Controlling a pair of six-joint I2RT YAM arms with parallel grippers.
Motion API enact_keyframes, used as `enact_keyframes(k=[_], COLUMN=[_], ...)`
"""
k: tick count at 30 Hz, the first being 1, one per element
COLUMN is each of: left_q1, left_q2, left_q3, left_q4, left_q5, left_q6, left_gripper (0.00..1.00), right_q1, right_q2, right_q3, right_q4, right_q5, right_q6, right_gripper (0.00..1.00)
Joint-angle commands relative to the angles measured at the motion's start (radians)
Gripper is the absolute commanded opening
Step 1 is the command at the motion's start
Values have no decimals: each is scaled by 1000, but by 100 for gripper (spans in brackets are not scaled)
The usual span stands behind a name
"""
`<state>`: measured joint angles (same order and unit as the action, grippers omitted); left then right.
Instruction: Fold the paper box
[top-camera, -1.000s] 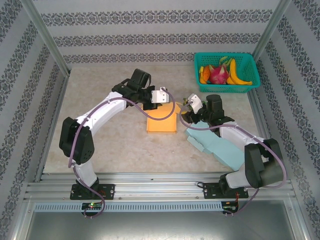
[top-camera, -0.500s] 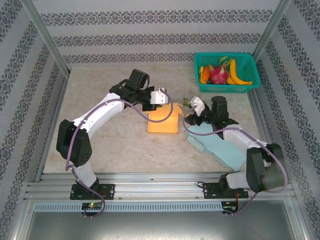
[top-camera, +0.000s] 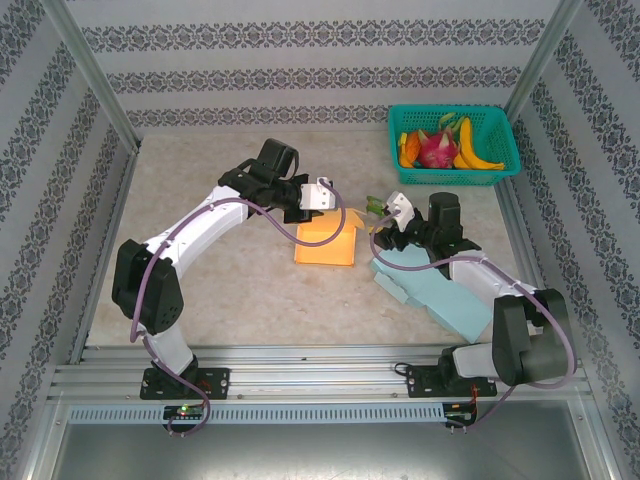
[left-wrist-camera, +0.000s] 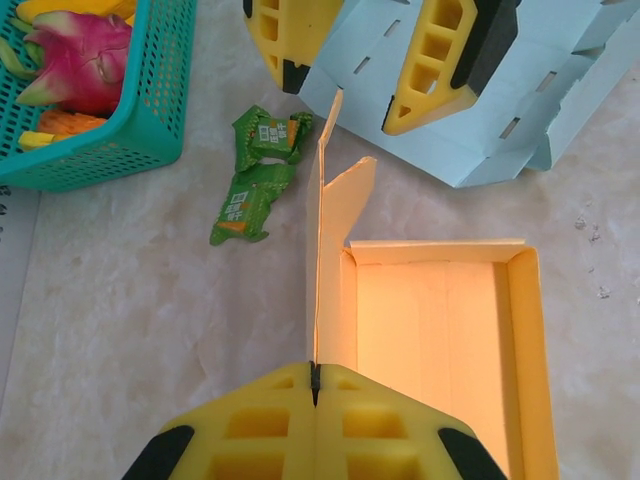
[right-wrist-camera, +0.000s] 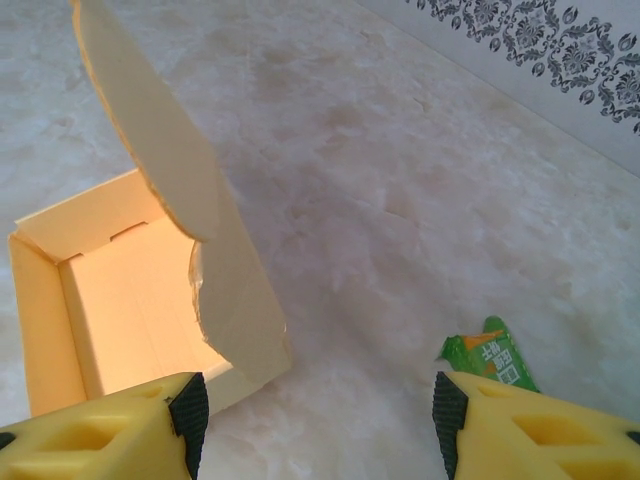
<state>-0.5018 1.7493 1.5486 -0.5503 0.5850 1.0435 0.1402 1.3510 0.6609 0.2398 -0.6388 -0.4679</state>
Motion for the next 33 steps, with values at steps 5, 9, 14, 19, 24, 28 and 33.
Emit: enact_keyframes(k=[5,9,14,19,24,28,33], left_q1=[-9,-15,-27,-32,-31,-32,-35], left_q2=[-58,-71,-73,-65,-49,-47,-47], left_q3=[-5,-8,-9,-12,-1,-1,-1], left_q4=[-52,-46,-47,-40,-48,-57,-69], left_q5=[71,75,87,38,0,7,20], left_q6=[26,23,23,18,17,20,27], left_gripper=[0,0,0,0,0,0,0], right_q1=[25,32,64,57,25,0,-12], right_q2=[32,31,32,-13,-59,-61,-52], right_q3=[25,25,23,3,-24,-28,-24], right_q4=[25,24,18,14,33,58,72], right_q5=[-6,-40,-71,-97,-74,-66,0], right_q6=[6,0,-30,-44,-22,9,39], right_gripper=[62,62,62,62,63,63,63])
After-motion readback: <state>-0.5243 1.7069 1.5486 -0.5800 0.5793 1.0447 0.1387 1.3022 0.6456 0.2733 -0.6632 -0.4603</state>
